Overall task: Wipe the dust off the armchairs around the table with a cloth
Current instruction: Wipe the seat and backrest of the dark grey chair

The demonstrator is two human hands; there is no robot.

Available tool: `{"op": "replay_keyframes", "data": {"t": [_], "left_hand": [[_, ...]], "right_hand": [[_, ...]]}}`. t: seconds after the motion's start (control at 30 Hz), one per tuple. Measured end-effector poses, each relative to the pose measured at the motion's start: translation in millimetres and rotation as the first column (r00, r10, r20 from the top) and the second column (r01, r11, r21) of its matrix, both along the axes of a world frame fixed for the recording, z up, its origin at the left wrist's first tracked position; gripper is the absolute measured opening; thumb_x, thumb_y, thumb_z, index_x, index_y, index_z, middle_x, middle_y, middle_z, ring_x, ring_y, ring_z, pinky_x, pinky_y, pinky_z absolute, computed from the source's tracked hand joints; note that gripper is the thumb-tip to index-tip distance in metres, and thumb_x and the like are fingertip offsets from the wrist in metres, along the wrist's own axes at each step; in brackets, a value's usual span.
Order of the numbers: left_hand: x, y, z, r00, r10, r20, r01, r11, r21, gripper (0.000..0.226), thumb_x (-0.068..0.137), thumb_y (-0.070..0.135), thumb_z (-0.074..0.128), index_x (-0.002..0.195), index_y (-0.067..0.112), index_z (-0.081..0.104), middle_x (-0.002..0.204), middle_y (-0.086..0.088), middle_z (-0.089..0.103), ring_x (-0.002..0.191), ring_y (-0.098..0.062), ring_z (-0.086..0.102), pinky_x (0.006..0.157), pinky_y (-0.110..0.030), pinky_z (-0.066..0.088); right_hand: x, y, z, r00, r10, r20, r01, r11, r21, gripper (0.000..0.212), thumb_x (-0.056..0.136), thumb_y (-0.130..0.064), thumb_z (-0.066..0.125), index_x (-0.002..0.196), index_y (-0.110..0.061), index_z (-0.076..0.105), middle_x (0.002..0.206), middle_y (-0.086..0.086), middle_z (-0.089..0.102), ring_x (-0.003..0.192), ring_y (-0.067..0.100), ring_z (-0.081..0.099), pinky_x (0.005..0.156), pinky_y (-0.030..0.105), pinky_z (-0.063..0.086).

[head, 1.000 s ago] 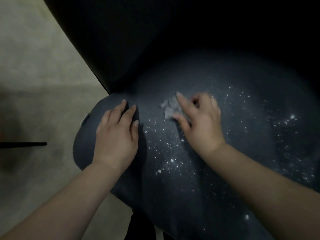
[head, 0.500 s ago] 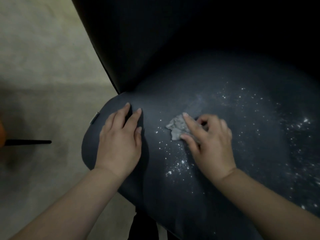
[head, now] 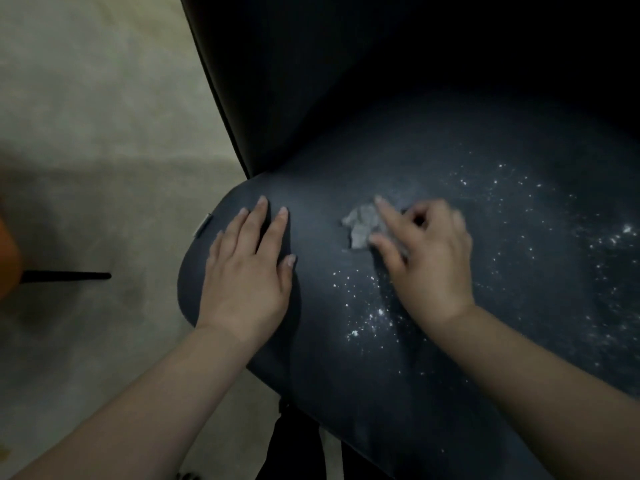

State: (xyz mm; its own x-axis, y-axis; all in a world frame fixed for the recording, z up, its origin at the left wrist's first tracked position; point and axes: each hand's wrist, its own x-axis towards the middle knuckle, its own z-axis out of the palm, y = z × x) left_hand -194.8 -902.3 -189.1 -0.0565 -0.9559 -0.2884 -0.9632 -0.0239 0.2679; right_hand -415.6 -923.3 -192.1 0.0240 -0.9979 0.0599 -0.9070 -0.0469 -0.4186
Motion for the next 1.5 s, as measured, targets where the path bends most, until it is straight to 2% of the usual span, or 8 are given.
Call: {"op": "replay_keyframes", "data": {"t": [0.1,0.33,0.53,0.73,0.93,1.13,1.37,1.5], "left_hand": [[-3.4,0.7,-1.4,1.000,0.014,-0.003,-0.014,1.000,0.013,0.059,0.098,0.039,0.036,0.152,0.027,0.016,0.160,0.003,0.007,0.146,-0.018,0.003,0.116,-0.040,0.008],[-2.7,1.5,-0.6,1.000,-0.005,-0.019,0.006,0.999,0.040,0.064,0.097,0.044,0.033,0.153,0.029,0.007,0.161,0.004,-0.003,0.147,-0.017,-0.004,0.117,-0.039,0.002],[-7.7,1.4,1.0,0.998,0.019,-0.052,-0.016,0.998,0.052,0.063,0.097,0.041,0.034,0.153,0.028,0.006,0.161,0.005,-0.007,0.146,-0.014,-0.008,0.117,-0.036,-0.003],[-5.0,2.3,3.5,0.999,-0.009,-0.051,0.011,0.999,0.039,0.064,0.097,0.041,0.037,0.153,0.025,0.010,0.161,0.003,-0.003,0.147,-0.016,-0.003,0.118,-0.036,0.002],[-13.5,14.6,6.2,0.997,-0.045,-0.057,0.048,0.998,0.038,0.064,0.096,0.039,0.042,0.152,0.023,0.015,0.161,0.004,0.001,0.147,-0.017,-0.001,0.119,-0.039,0.006],[-24.9,25.6,8.1,0.996,-0.069,-0.061,0.071,0.997,0.034,0.064,0.096,0.039,0.041,0.152,0.024,0.014,0.161,0.003,0.002,0.147,-0.017,0.000,0.118,-0.037,0.004],[-23.6,31.4,10.3,0.993,-0.104,-0.054,0.106,0.994,0.041,0.063,0.096,0.038,0.045,0.152,0.023,0.019,0.161,0.003,0.007,0.146,-0.018,0.004,0.118,-0.038,0.009],[-23.6,31.1,9.4,0.993,-0.069,-0.091,0.071,0.997,0.022,0.059,0.096,0.035,0.043,0.151,0.024,0.023,0.160,0.004,0.010,0.146,-0.018,0.006,0.117,-0.038,0.011]], "right_hand": [[20.1,-23.6,-1.5,0.990,-0.137,0.027,0.136,0.990,0.031,0.041,0.088,-0.038,0.063,0.128,-0.032,0.060,0.104,0.008,0.049,0.095,0.029,0.043,0.082,0.038,0.035],[5.1,43.2,7.7,0.981,0.188,-0.041,-0.186,0.982,0.043,0.043,0.082,-0.042,0.062,0.123,-0.032,0.065,0.099,0.008,0.057,0.082,0.029,0.049,0.073,0.033,0.030],[5.6,-4.1,5.5,0.997,-0.078,0.028,0.077,0.996,0.050,0.040,0.085,-0.040,0.066,0.125,-0.034,0.062,0.102,0.011,0.052,0.092,0.032,0.047,0.079,0.040,0.036],[1.4,46.9,10.0,0.964,0.264,-0.023,-0.263,0.964,0.052,0.042,0.082,-0.049,0.061,0.122,-0.035,0.065,0.100,0.009,0.057,0.083,0.029,0.049,0.071,0.033,0.031],[-33.7,20.7,5.8,0.990,-0.139,0.033,0.138,0.990,0.026,0.039,0.084,-0.039,0.068,0.122,-0.034,0.064,0.101,0.009,0.052,0.092,0.031,0.046,0.081,0.041,0.039],[-12.5,53.3,3.7,0.990,0.144,-0.001,-0.144,0.989,0.027,0.040,0.082,-0.045,0.064,0.121,-0.037,0.064,0.101,0.008,0.055,0.087,0.027,0.046,0.074,0.036,0.034],[-36.0,36.9,5.1,0.983,-0.178,0.054,0.177,0.984,0.025,0.039,0.084,-0.034,0.069,0.122,-0.033,0.064,0.100,0.009,0.050,0.092,0.030,0.046,0.084,0.047,0.042],[-16.3,51.3,14.8,0.998,-0.052,0.044,0.054,0.998,-0.040,0.040,0.085,-0.041,0.064,0.124,-0.032,0.063,0.099,0.009,0.050,0.088,0.027,0.044,0.077,0.037,0.036]]}}
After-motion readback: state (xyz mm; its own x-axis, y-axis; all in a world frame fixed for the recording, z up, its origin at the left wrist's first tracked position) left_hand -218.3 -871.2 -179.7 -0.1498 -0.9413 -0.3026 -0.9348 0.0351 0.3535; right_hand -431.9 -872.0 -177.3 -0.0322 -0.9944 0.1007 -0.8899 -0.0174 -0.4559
